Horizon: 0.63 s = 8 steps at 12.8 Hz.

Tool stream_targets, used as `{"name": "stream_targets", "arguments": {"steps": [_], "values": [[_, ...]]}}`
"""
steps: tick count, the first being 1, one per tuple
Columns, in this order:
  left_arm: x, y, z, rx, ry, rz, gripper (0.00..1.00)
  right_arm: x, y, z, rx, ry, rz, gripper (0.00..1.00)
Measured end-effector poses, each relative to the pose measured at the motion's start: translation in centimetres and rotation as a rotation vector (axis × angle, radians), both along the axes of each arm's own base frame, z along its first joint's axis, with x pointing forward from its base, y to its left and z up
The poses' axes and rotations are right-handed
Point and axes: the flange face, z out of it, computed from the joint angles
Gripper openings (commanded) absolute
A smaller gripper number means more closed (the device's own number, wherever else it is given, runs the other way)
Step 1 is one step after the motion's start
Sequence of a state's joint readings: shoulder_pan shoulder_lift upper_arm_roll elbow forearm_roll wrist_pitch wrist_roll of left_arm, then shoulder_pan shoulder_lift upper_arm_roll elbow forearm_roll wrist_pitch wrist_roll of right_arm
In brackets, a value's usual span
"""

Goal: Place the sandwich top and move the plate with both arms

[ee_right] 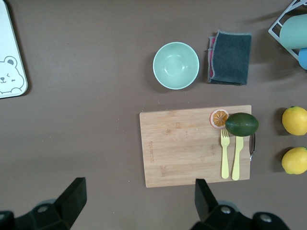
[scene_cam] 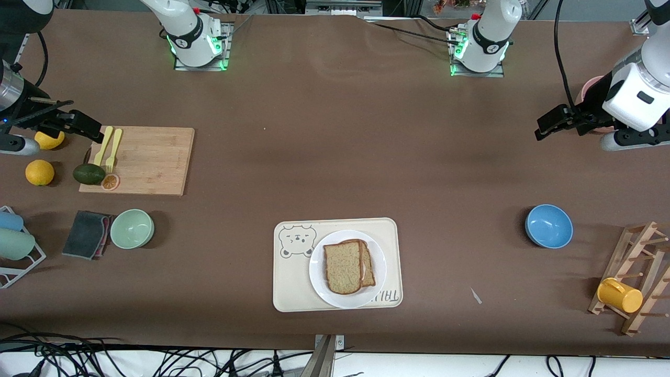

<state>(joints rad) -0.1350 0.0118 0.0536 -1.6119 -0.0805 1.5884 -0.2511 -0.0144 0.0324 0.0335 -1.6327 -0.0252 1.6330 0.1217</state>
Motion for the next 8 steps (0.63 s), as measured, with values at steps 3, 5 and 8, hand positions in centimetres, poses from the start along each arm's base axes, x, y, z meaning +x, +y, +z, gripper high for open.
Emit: {"name": "stream_targets", "arguments": {"steps": [3,5,8], "values": [[0.00,-0.17,0.09,0.000,-0.002,-0.003,1.00,0.01,0.10,-0.02,0.004,0.000,0.001,1.00],[-0.02,-0.43,0.17,-0.001,-0.003,-0.005,1.00,0.00,0.32,-0.03,0.012,0.001,0.002,1.00],[-0.02,-0.46,0.22,-0.001,-0.005,-0.006,1.00,0.00,0.05,-0.04,0.016,0.002,-0.005,1.00]]}}
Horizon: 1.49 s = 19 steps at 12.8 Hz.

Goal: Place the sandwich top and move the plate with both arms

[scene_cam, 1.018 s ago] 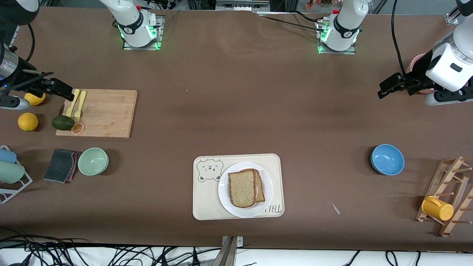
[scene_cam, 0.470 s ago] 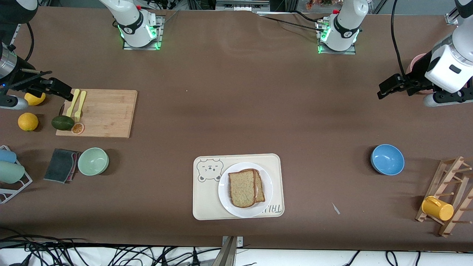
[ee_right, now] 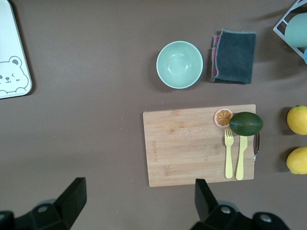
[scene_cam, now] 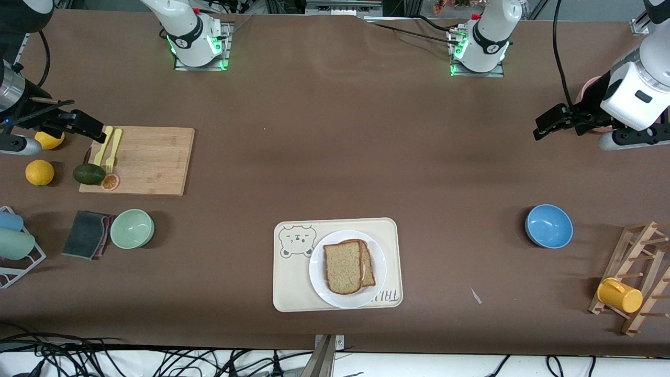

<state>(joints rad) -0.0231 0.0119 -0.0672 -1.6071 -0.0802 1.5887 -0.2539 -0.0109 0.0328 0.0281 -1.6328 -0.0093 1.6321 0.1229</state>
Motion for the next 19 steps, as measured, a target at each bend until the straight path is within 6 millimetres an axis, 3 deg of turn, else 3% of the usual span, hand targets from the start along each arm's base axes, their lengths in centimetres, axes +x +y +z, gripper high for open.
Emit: {"name": "stream_targets", "arguments": {"steps": [9,16,19], "values": [[0.1,0.7,0.5,-0.001,-0.011,0.012,1.00,0.1,0.0,0.0,0.001,-0.005,0.000,1.00],[0.6,0.9,-0.3,0.000,0.004,0.016,1.00,0.1,0.0,-0.1,0.001,-0.004,0.000,1.00],[0.6,1.1,-0.4,0.097,-0.005,-0.003,1.00,0.1,0.0,-0.1,0.001,-0.003,0.000,1.00]]}}
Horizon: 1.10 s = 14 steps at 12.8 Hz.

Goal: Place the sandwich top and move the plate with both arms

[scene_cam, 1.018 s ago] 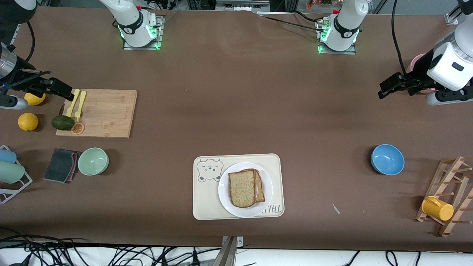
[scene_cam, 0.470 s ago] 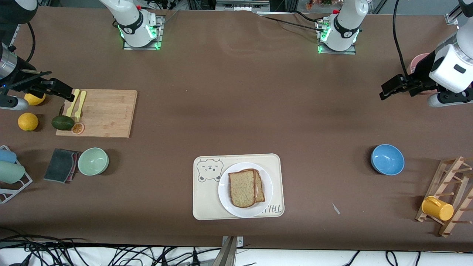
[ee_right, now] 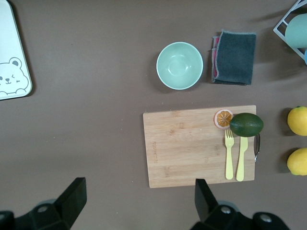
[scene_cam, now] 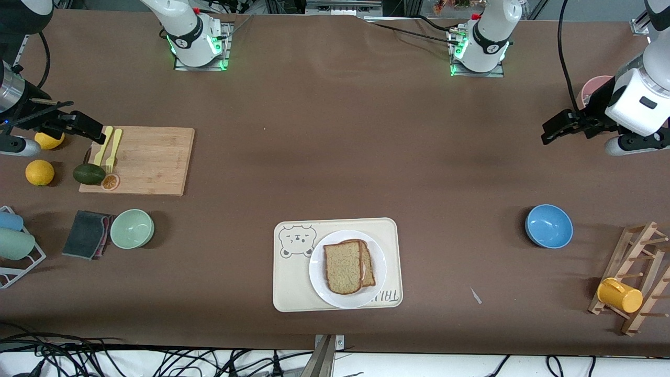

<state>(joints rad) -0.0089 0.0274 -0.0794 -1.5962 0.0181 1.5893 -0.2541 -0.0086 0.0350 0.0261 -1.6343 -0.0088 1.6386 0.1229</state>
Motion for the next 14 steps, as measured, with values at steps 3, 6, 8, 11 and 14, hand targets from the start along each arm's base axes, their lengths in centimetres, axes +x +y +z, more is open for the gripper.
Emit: {"name": "stream_targets", "arguments": {"steps": [3,6,8,11,14], "values": [[0.0,-0.3,0.0,0.022,-0.002,-0.010,1.00,0.0,0.0,0.0,0.000,0.000,0.000,1.00],[0.0,-0.3,0.1,0.022,-0.003,-0.010,1.00,0.0,0.2,-0.1,0.000,0.001,0.003,1.00],[0.0,-0.3,0.2,0.022,-0.007,-0.010,1.00,0.2,0.7,-0.2,0.001,-0.006,0.012,1.00],[0.0,-0.3,0.6,0.021,-0.015,-0.010,1.00,1.4,2.6,-1.4,0.005,-0.033,0.045,1.00],[0.0,-0.3,0.7,0.021,-0.016,-0.010,1.00,3.3,8.2,-3.9,0.015,-0.082,0.124,1.00]]}}
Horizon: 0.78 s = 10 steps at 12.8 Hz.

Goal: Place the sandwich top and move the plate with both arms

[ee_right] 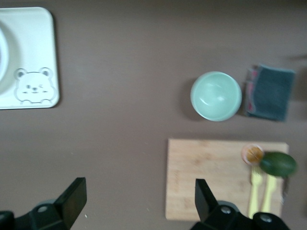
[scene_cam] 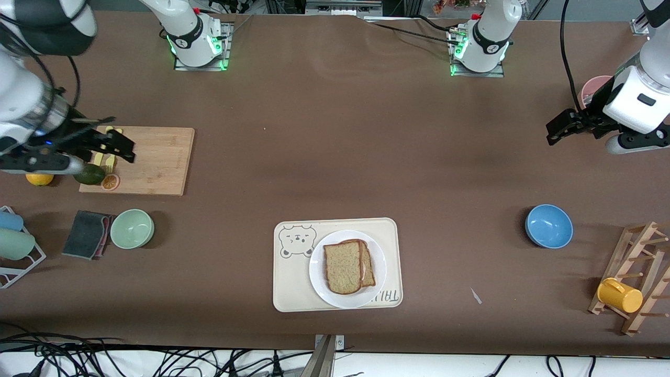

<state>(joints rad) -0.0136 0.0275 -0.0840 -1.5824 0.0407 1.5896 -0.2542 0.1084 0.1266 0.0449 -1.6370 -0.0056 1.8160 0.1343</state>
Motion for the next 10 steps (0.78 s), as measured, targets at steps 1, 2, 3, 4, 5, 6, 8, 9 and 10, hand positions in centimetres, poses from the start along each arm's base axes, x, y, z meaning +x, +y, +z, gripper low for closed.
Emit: {"name": "stream_targets", "arguments": {"steps": [1,2,3,4,5,6,8,9,10], "values": [[0.0,0.0,0.0,0.000,0.000,0.000,1.00,0.4,1.9,-1.2,0.003,-0.001,0.003,1.00],[0.0,0.0,0.0,0.000,-0.001,0.000,1.00,0.7,3.0,-2.3,0.003,0.008,0.001,1.00],[0.0,0.0,0.0,0.000,-0.001,0.000,1.00,1.1,3.5,-3.4,0.003,0.013,0.001,1.00],[0.0,0.0,0.0,0.000,-0.001,0.000,1.00,1.7,3.8,-4.4,0.006,0.009,0.004,1.00],[0.0,0.0,0.0,0.000,-0.001,0.000,1.00,2.2,4.8,-5.2,0.011,-0.006,0.013,1.00],[0.0,0.0,0.1,0.000,-0.001,0.000,1.00,2.6,6.5,-6.0,0.018,-0.020,0.012,1.00],[0.0,-0.1,0.1,0.000,-0.001,-0.001,1.00,3.1,10.4,-7.0,0.027,-0.026,0.002,1.00],[0.0,-0.1,0.1,0.000,-0.001,-0.002,1.00,3.4,10.9,-7.3,0.028,-0.026,-0.002,1.00],[0.0,-0.1,0.1,0.000,-0.001,-0.002,1.00,3.8,10.3,-7.3,0.027,-0.030,-0.020,1.00]]}}
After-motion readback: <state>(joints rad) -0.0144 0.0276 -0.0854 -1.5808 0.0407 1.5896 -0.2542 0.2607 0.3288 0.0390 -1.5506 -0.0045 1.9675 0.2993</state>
